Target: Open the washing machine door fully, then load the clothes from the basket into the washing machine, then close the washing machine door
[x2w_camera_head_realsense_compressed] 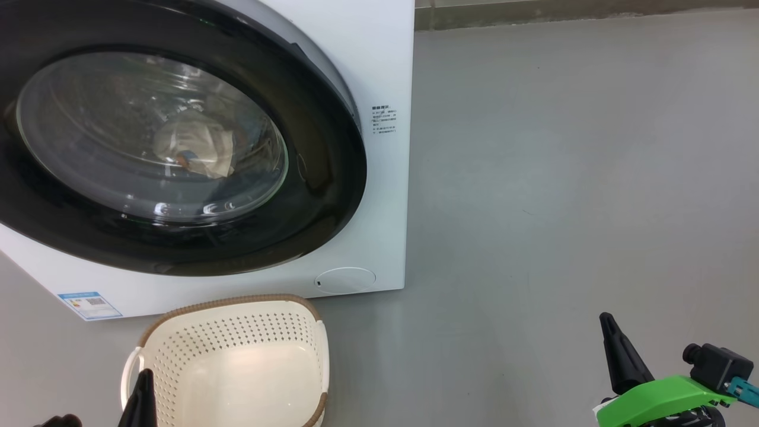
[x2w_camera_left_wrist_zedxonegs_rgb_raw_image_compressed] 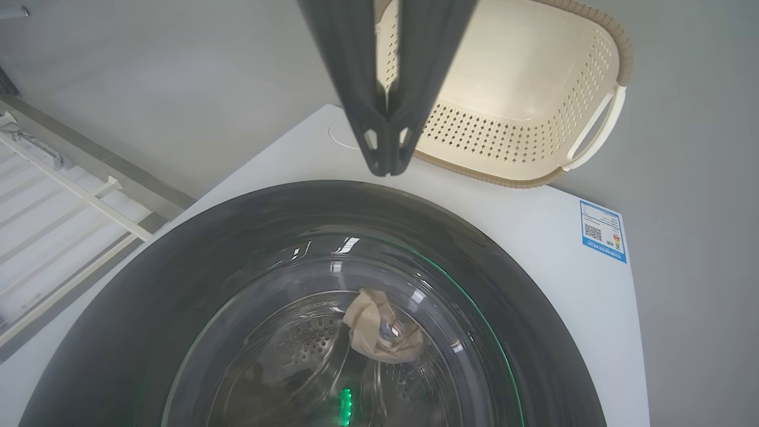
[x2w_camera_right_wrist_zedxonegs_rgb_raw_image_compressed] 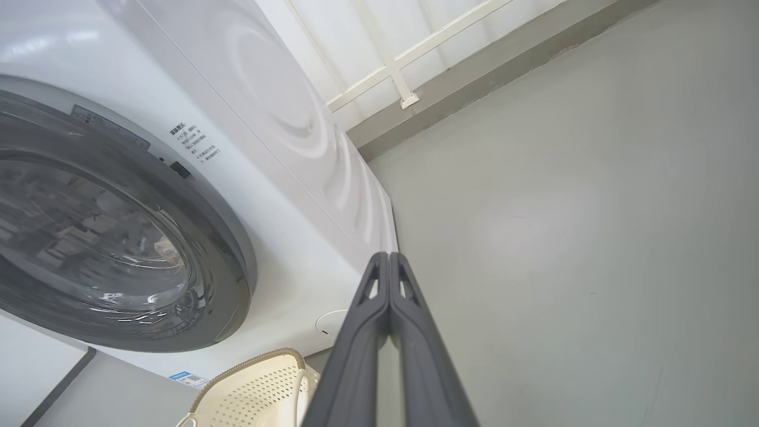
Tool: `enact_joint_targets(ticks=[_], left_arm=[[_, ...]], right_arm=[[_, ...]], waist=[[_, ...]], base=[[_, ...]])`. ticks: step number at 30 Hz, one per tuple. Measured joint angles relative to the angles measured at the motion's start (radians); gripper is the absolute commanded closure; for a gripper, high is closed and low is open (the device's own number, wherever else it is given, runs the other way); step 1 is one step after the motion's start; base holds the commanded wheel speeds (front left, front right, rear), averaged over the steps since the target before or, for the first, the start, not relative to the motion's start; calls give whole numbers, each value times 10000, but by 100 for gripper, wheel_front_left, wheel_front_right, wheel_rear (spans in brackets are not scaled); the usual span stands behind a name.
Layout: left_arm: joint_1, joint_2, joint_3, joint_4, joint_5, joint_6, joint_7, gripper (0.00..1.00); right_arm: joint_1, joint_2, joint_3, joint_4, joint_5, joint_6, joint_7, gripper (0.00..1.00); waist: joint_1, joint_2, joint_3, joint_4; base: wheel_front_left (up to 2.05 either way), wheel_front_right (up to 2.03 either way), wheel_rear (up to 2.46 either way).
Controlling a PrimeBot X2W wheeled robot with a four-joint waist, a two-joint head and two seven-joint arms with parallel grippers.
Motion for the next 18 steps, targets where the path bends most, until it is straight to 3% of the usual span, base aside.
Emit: enact_joint_targets(ticks=[18], left_arm=[[-202,-128,119,15,-1768,12,504,100]], right_arm=[[-5,94,-299,-171,1812,0,533,100]], waist=[[0,0,-94,-46]], base=[[0,0,0]])
